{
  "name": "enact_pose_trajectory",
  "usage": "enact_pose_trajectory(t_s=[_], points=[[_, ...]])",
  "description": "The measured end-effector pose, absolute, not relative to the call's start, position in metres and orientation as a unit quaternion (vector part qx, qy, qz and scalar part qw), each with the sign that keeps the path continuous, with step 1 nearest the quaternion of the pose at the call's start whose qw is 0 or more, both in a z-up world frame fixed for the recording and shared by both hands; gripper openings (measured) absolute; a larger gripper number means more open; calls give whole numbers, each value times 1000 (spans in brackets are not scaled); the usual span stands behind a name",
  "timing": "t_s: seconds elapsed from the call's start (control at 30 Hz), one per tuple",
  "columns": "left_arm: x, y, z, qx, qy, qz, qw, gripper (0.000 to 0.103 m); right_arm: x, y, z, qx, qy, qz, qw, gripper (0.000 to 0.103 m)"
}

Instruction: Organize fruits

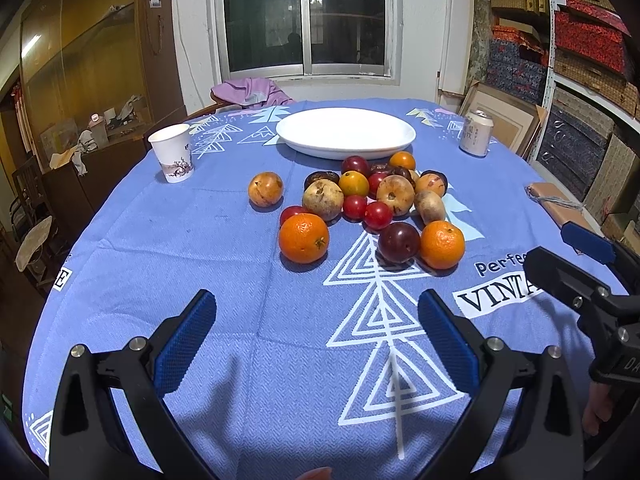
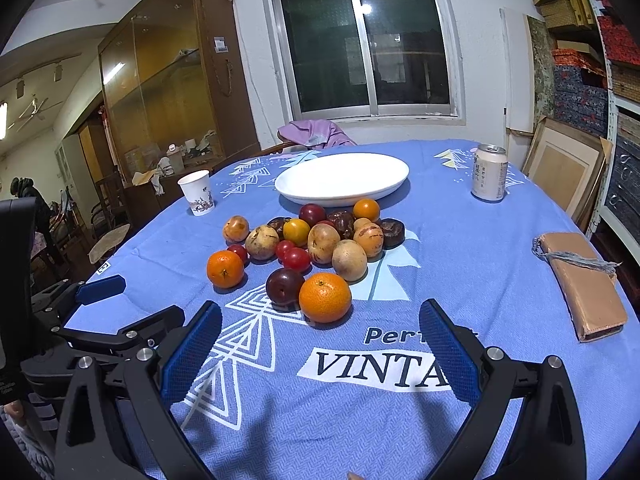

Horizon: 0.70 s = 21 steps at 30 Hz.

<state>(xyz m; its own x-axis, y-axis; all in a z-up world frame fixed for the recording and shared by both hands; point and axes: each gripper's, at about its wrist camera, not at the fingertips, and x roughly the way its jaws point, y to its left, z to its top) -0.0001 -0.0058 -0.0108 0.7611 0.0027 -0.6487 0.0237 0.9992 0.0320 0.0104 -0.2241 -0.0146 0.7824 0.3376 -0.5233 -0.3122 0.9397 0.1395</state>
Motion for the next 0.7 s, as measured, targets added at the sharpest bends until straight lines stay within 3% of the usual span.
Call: enact_pose_trajectory(t_s=[0.7], points=[[1,-8,-15,20,353,-7,935,99,9,-225,-14,24,285,169,943,100]])
